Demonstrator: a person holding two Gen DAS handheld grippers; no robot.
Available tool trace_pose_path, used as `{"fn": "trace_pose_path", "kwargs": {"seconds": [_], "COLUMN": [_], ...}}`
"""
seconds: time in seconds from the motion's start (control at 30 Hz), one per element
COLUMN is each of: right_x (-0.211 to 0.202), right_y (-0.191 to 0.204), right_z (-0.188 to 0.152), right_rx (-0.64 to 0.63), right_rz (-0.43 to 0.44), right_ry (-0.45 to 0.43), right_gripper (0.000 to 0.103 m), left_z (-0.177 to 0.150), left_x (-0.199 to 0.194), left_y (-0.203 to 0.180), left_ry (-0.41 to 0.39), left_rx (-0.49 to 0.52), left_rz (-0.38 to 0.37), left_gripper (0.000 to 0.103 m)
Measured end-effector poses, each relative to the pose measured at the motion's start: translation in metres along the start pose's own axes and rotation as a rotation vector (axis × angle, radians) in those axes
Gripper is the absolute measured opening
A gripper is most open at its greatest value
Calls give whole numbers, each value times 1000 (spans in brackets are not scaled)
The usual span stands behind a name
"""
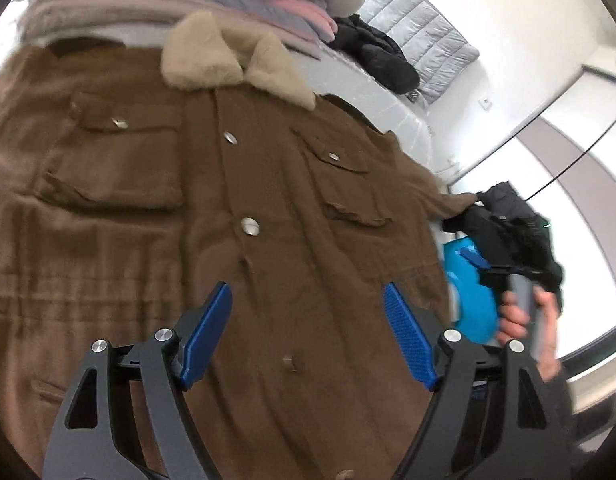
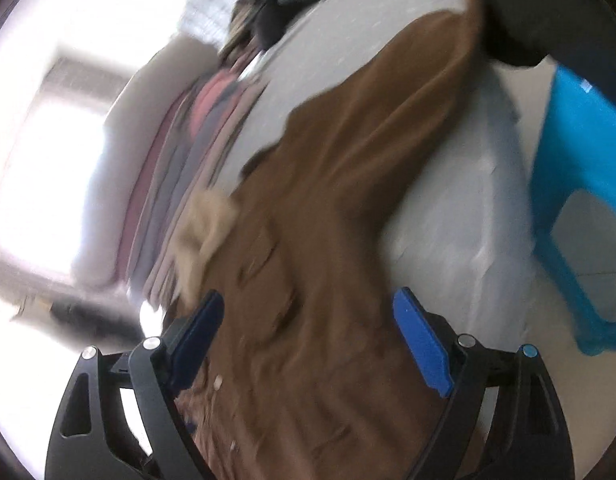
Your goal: Fold large clothes
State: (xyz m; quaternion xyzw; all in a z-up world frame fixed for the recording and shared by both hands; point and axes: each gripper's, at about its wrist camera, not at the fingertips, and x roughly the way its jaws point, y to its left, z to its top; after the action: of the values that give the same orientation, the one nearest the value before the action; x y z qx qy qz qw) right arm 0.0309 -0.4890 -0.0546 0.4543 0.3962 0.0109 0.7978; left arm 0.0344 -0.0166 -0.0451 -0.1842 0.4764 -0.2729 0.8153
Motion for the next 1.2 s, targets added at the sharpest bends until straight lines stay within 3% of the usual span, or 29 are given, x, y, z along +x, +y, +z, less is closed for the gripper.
{"fn": "trace_pose_path", "kwargs": {"seconds": [0.07, 0.17, 0.27, 0.4, 0.67, 0.8, 0.9, 1.2], "right_x": [3, 7, 20, 30, 47, 49, 48, 53], "right_y": [-7, 2, 44, 82, 149, 159, 158, 157], "right_z": [1, -7, -27, -51, -104, -114, -113, -113], "right_rx": [33, -10, -161, -292, -632, -731, -754, -798], "right_rz": [1, 21, 14, -22, -164, -225, -290, -351], "right_ry": [-35, 38, 58, 72, -9, -63, -108, -115], "right_gripper": [84, 84, 84, 84, 84, 84, 84, 84], "left_z": [0, -2, -1, -1, 3, 7, 10, 11], "left_x": [-4, -10, -11, -5, -20, -33, -38, -36], "left_y": [-10, -25, -35, -40, -33, -25, -20, -13], "left_ry": [-31, -90, -128, -184, -259, -297, -315, -305], "left_rx": [42, 108, 148, 234, 273, 243, 208, 166], "left_rz": [14, 85, 172, 414, 621, 681, 683, 690], "left_gripper": [74, 79, 80, 80, 81, 87, 89, 89]}}
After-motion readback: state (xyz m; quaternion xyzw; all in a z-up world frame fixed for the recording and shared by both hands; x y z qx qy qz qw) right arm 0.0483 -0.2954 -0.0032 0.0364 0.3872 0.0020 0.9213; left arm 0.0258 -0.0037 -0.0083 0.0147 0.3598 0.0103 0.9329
